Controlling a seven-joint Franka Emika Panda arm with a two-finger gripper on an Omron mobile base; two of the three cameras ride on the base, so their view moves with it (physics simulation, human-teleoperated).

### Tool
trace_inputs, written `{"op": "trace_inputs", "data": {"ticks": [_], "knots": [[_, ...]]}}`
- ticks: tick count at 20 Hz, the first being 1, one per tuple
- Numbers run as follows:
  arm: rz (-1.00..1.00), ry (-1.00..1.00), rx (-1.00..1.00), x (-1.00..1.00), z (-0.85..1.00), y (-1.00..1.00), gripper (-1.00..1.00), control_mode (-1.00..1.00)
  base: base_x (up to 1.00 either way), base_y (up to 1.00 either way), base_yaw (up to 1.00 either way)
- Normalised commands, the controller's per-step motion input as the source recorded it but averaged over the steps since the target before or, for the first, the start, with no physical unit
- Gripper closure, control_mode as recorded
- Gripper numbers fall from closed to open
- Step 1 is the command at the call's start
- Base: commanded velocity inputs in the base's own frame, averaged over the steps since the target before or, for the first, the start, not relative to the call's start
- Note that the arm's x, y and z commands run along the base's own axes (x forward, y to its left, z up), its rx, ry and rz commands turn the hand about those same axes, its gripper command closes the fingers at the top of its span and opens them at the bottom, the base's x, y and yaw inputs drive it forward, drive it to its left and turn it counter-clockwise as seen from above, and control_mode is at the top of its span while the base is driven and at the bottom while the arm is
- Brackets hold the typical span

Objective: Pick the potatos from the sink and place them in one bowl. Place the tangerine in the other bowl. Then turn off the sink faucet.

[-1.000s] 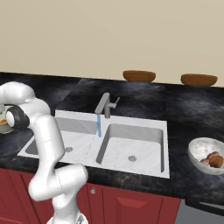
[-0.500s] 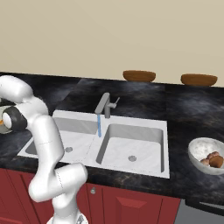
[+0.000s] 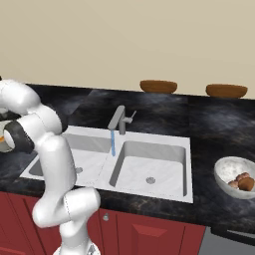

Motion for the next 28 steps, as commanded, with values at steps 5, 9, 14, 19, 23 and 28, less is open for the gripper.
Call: {"op": "trace_inputs", "data": {"ticks": [5, 9, 14, 19, 23, 28], "knots": [[0.15, -0.20, 0.27, -0.25, 0.15, -1.00, -1.00, -1.00, 0.00, 0.00, 0.00], [0.22, -0.08, 0.11, -0.40, 0.12, -1.00, -1.00, -1.00, 0.00, 0.00, 0.00], [0.32, -0.05, 0.01, -0.34, 0.05, -0.96, -1.00, -1.00, 0.00, 0.00, 0.00], [0.37, -0.07, 0.03, -0.35, 0.12, -0.83, -1.00, -1.00, 0.00, 0.00, 0.00], [0.39, -0.12, 0.03, -0.28, 0.30, -0.57, -1.00, -1.00, 0.00, 0.00, 0.00], [0.47, -0.18, 0.00, -0.28, 0.39, -0.36, -1.00, -1.00, 0.00, 0.00, 0.00]]}}
